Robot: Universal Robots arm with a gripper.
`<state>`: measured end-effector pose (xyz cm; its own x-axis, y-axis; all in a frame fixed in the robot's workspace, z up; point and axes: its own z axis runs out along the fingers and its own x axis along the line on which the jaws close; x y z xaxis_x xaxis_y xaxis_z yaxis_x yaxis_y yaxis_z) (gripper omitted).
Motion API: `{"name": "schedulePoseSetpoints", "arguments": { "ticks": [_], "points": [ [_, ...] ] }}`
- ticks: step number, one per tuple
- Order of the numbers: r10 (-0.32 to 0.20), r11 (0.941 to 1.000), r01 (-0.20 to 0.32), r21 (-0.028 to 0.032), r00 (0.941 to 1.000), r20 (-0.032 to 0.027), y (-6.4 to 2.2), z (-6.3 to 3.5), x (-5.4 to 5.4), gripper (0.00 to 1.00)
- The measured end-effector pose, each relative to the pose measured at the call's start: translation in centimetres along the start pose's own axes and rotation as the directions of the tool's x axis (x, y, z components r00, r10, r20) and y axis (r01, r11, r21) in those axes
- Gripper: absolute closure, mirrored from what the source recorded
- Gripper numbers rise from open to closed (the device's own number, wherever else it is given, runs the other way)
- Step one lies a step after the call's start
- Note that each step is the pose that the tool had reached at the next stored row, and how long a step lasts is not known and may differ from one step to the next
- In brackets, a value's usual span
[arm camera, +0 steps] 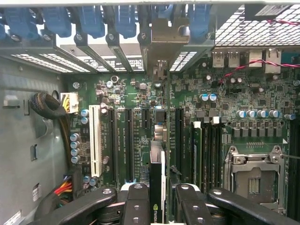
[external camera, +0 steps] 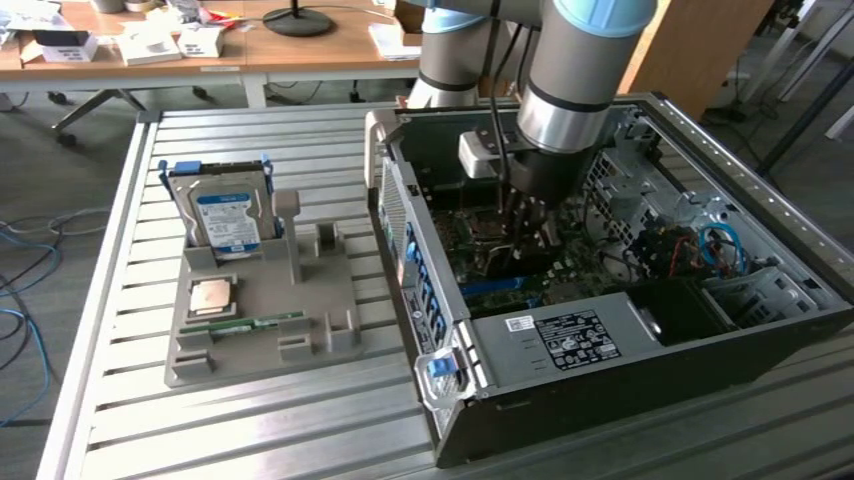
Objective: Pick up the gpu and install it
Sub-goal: 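Insert the gpu into the slot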
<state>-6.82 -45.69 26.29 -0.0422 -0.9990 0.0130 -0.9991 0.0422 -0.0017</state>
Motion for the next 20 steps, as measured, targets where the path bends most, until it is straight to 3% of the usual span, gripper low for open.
{"name": "schedulePoseSetpoints", "arguments": {
  "ticks": [20],
  "points": [
    [0.000, 1.0000, 0.000, 0.0000, 1.0000, -0.0001, 0.12, 0.50, 0.01, 0.74]
  ]
}}
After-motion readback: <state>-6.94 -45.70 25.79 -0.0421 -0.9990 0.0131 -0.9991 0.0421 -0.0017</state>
